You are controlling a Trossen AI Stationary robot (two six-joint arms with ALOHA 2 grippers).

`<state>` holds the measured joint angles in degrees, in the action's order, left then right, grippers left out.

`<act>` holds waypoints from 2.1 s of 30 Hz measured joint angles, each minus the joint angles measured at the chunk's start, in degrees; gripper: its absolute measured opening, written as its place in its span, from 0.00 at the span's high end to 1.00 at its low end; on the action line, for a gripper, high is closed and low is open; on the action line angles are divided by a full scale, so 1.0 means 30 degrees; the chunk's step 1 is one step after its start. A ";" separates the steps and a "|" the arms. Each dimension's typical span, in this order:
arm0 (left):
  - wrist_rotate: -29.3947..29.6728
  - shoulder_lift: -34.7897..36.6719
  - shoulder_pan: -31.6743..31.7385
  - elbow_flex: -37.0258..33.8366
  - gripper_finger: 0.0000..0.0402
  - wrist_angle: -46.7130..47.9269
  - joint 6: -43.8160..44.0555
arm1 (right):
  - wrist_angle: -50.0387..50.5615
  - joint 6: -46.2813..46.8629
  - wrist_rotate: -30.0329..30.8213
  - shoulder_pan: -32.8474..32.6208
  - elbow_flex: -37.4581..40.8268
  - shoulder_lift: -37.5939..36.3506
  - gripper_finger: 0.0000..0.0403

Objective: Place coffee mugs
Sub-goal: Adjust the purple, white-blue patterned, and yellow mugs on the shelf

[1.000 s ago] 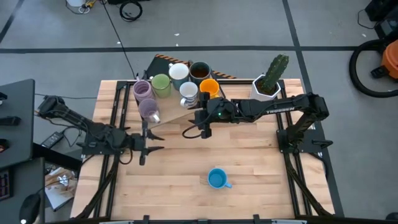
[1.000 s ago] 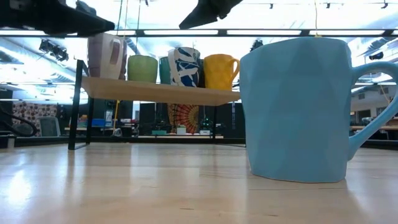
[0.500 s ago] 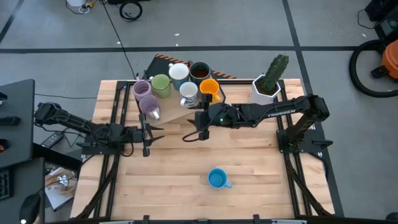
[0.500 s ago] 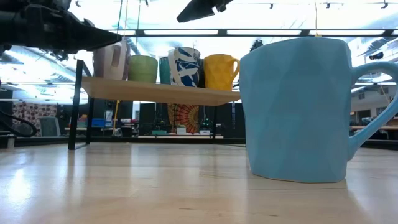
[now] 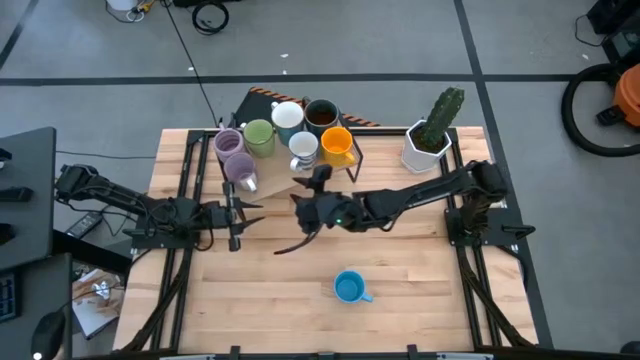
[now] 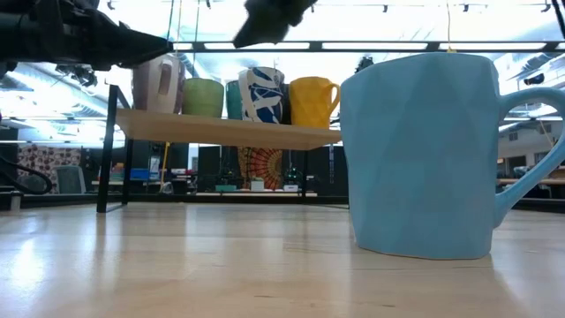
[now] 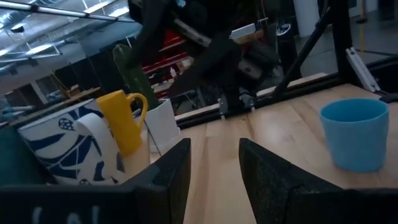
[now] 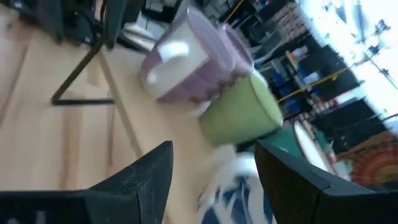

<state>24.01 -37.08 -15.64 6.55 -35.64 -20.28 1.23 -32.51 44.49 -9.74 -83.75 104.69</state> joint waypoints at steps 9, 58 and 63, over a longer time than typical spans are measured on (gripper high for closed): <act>-0.4309 0.0000 -0.0007 0.0007 0.65 0.1032 0.0566 | 0.0140 -0.3599 0.1264 0.0984 -0.3640 0.2872 0.42; -0.8176 -0.0006 -0.0007 0.0015 0.65 0.2259 0.1557 | 0.3249 0.0408 0.6738 0.1792 -0.4283 0.3795 0.42; -0.8176 -0.0005 -0.0007 0.0015 0.65 0.2259 0.1561 | 0.3768 0.0790 0.6877 0.1792 -0.4283 0.3795 0.42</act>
<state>-0.51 -37.10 -15.66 6.59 -28.86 -15.59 12.53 -30.14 65.12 -4.36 -96.60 116.07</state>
